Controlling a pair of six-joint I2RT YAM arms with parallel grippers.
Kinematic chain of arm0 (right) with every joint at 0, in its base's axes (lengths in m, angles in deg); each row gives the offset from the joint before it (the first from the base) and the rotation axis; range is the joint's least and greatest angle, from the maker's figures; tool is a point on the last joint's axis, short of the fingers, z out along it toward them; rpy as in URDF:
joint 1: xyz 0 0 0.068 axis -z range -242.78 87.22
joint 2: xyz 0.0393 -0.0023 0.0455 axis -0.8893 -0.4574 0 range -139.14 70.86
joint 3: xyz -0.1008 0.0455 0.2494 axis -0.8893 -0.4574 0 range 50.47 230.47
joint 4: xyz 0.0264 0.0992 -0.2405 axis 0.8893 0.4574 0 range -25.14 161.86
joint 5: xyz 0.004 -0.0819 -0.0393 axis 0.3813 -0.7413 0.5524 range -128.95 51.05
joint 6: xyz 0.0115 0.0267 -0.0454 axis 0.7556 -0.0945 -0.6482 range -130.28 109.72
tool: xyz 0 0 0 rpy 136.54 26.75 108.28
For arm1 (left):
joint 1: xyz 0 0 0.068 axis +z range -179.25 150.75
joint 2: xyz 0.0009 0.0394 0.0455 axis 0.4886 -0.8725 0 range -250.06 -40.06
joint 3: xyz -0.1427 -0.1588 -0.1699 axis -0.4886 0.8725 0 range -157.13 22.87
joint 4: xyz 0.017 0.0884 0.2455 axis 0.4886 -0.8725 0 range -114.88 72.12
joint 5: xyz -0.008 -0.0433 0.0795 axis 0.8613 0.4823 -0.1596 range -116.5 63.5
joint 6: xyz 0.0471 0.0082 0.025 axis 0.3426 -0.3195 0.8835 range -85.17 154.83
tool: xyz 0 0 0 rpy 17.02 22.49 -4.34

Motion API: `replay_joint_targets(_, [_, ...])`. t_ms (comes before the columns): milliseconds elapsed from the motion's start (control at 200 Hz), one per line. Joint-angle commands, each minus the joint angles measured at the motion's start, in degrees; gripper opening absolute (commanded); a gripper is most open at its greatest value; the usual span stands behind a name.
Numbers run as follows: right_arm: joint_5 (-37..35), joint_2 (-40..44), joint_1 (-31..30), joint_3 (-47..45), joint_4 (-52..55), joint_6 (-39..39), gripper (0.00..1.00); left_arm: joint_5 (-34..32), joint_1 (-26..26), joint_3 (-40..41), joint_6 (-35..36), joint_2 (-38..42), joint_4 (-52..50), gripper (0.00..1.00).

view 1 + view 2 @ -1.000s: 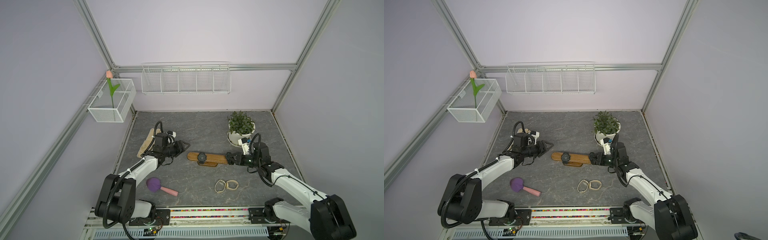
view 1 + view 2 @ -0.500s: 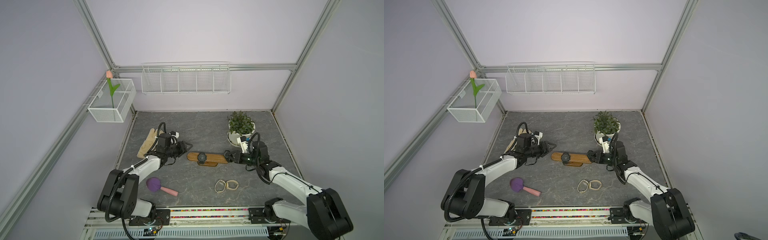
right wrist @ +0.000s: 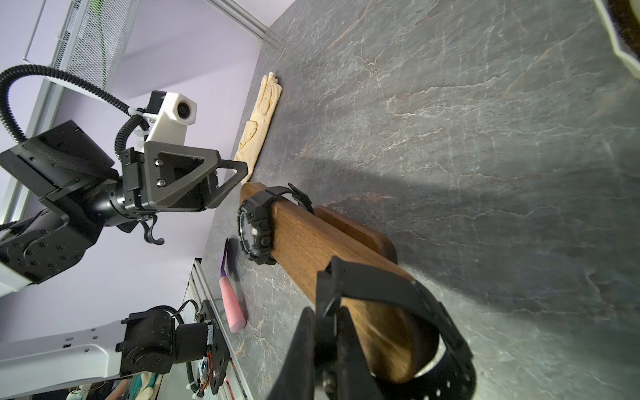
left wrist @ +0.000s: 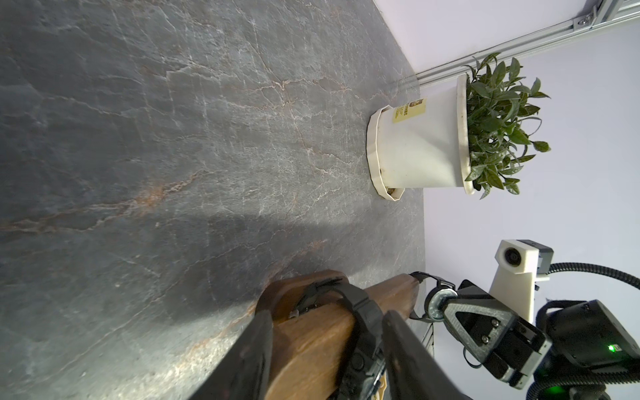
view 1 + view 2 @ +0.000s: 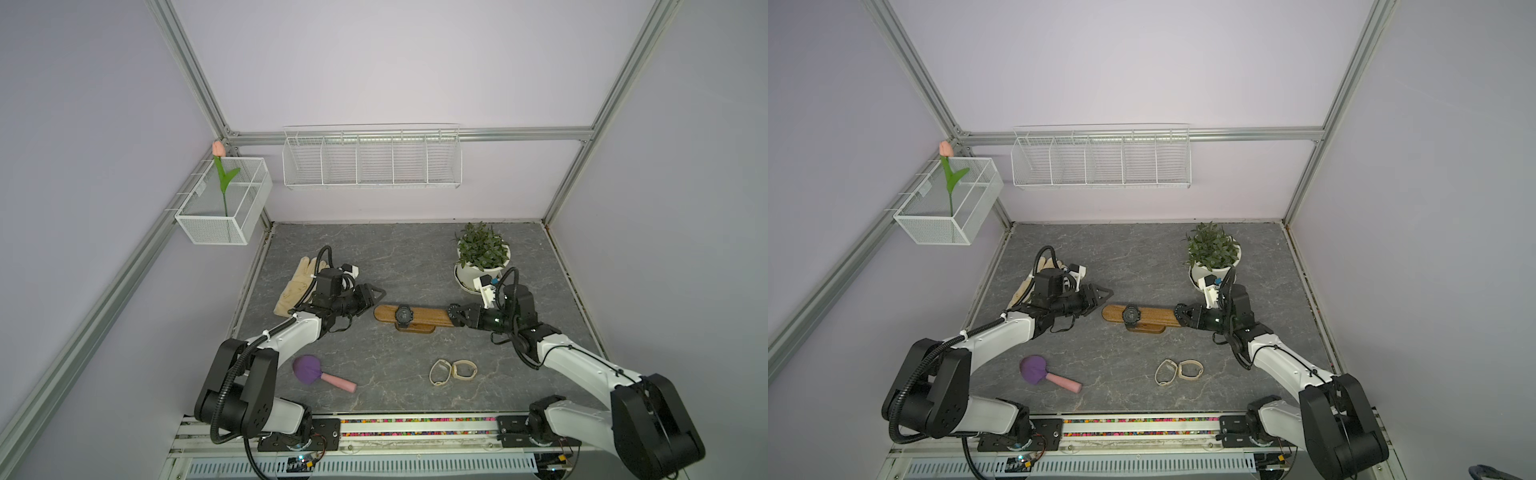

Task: Place watch on stand
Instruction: Place the watch on the stand.

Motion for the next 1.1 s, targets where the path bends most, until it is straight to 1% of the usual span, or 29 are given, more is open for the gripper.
replay_joint_targets(0, [0.24,1.82,0.50,-1.09,2.19,-1.50,0.07,-0.34,-0.30,1.08,-0.46,0.30,0.93,0.54])
replay_joint_targets(150, [1.68,0.36,0.43,-1.53,0.38,-0.75,0.07,-0.25,-0.40,1.06,-0.41,0.11,0.97,0.53])
replay_joint_targets(415, [4.59,-5.91,0.49,-1.85,-7.97,3.43,0.07,-0.07,-0.57,1.43,-0.42,-0.17,1.26,0.53])
replay_joint_targets(840, [5.75,-7.92,0.21,-1.10,-8.92,4.07,0.07,0.40,-1.19,1.09,-1.39,-2.59,3.51,0.52])
replay_joint_targets(1094, [5.30,-9.02,-1.16,-0.57,-9.47,4.32,0.07,0.46,-1.91,0.20,-1.57,-4.01,4.05,0.51])
